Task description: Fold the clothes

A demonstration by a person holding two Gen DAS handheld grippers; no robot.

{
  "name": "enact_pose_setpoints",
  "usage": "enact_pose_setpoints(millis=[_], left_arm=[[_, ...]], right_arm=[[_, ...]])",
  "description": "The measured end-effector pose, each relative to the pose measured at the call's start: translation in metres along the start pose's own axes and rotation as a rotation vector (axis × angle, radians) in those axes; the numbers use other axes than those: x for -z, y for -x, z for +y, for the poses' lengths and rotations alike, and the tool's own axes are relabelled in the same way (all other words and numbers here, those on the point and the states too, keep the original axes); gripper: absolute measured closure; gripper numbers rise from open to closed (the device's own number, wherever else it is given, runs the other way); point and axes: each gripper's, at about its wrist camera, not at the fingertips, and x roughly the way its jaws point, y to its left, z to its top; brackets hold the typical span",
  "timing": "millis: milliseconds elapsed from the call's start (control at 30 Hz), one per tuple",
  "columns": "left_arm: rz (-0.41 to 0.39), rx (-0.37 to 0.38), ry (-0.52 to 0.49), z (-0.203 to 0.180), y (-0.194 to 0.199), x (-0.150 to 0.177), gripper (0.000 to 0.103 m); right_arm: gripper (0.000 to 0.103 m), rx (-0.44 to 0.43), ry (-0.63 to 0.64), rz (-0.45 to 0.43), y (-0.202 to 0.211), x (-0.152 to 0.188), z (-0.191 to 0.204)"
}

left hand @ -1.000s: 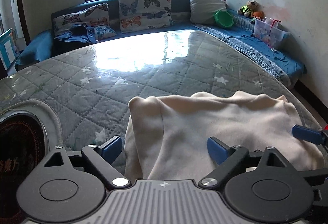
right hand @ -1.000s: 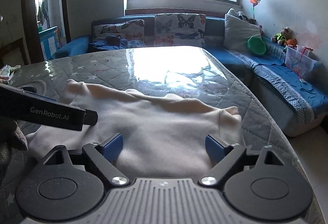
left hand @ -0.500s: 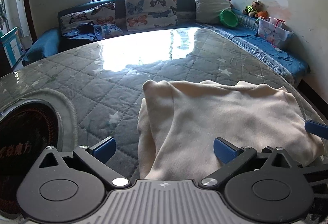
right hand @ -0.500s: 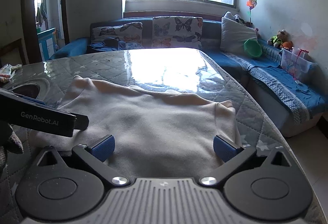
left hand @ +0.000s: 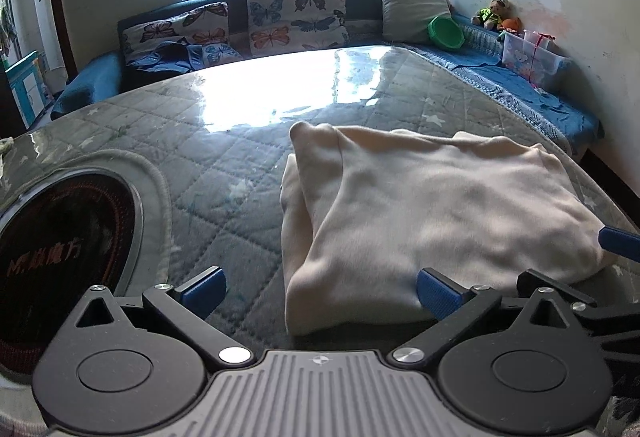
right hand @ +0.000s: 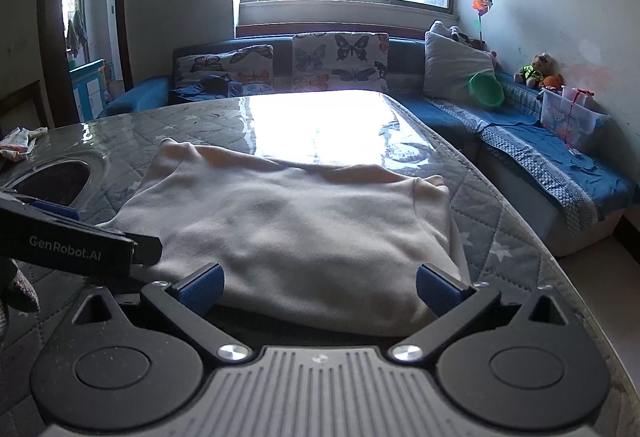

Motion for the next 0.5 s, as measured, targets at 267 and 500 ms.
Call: enact_pose_setpoints(millis=[267,500], left_arm=[[0.006,-0.017,0.006,0.004,0.008,0.015,0.000],[0.017,-0.022,-0.003,0.004,0.012,0.027,0.000]], right_arm=[[0.000,-0.002,-0.004,0.020,0.008,0.012,0.007],[0.000,-0.002,-0.012,0.019,0.015,0.017,0.010]])
